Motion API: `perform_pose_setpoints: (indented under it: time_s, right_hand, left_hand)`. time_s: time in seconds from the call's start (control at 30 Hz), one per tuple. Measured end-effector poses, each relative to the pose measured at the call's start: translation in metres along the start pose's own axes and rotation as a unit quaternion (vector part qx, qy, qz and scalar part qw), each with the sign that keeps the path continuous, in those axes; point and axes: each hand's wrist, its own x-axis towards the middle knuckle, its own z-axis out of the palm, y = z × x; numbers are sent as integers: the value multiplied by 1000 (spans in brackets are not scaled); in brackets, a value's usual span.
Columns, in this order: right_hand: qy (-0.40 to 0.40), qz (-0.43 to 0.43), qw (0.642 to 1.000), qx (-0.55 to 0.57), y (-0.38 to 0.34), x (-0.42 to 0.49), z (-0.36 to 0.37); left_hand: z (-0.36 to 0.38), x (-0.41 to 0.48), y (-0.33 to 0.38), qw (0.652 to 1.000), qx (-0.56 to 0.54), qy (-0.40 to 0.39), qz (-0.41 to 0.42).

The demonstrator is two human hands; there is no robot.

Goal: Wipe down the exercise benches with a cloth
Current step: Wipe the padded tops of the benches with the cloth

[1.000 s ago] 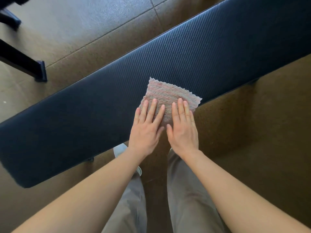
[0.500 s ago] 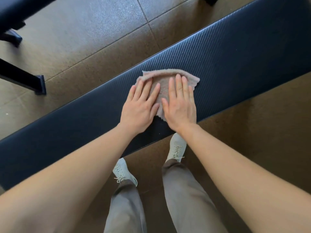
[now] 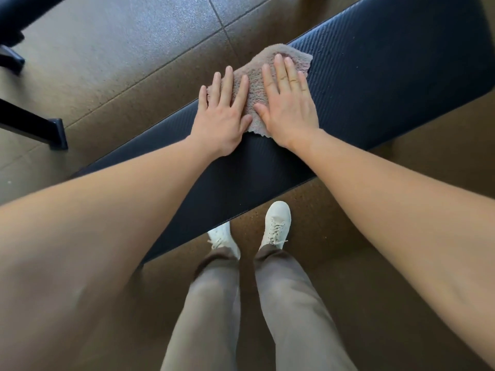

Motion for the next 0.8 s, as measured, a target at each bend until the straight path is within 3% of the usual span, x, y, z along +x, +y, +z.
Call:
perform_pose_setpoints:
  time_s: [0.23, 0.47, 0.63, 0.8]
  right_hand:
    - [2, 57, 998, 6, -1, -97, 41]
    - [-72, 102, 992, 38, -10, -176, 60]
    - [-118, 119, 984, 56, -13, -183, 54]
    - [-101, 123, 984, 78, -2, -146, 36]
  left_hand:
    - [38, -62, 36, 998, -6, 2, 63]
    - [69, -118, 69, 995, 16, -18, 96]
    - [62, -124, 70, 993, 3, -23, 118]
    - [38, -86, 67, 990, 22, -6, 139]
